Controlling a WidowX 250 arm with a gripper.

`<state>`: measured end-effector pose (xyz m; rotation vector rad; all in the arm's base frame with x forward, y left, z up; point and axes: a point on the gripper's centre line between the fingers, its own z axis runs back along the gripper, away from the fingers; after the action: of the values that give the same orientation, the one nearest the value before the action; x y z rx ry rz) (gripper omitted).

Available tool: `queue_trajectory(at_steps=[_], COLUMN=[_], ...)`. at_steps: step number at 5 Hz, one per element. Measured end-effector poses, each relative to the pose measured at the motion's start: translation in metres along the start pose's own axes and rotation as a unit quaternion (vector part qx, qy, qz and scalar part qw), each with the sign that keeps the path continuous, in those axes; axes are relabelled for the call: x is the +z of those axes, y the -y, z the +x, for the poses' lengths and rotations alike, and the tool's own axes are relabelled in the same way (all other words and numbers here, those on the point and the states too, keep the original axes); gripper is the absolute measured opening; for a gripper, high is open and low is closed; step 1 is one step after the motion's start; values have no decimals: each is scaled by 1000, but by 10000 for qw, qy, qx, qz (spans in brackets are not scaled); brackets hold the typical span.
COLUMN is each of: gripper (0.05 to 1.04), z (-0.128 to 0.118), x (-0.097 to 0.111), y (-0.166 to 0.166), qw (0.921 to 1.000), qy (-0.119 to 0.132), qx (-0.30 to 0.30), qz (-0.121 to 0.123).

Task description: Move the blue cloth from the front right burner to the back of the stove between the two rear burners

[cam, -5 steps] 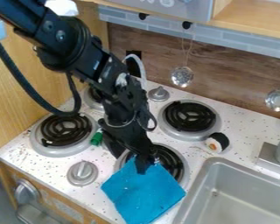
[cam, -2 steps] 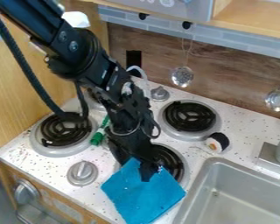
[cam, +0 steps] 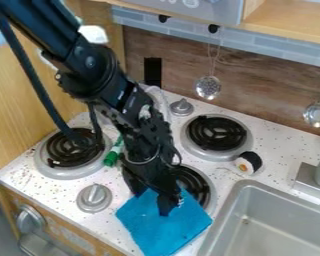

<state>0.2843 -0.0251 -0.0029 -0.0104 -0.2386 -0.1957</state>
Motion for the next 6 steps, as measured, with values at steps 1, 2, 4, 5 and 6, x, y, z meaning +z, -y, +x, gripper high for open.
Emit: queue_trajectory(at_steps=[1,2,4,5,6], gripper=[993,993,690,425,297], z=[-2,-4,-8,-7,-7], x=[-3,-10,-21,-24,-25], y=[2,8,9,6,8], qw=[10000,9996,9992,9990,9989], qy=[-66,-142,-274,-291,-302], qx=[-65,-228,-199,-157,-177], qz=[20,98,229,297,307])
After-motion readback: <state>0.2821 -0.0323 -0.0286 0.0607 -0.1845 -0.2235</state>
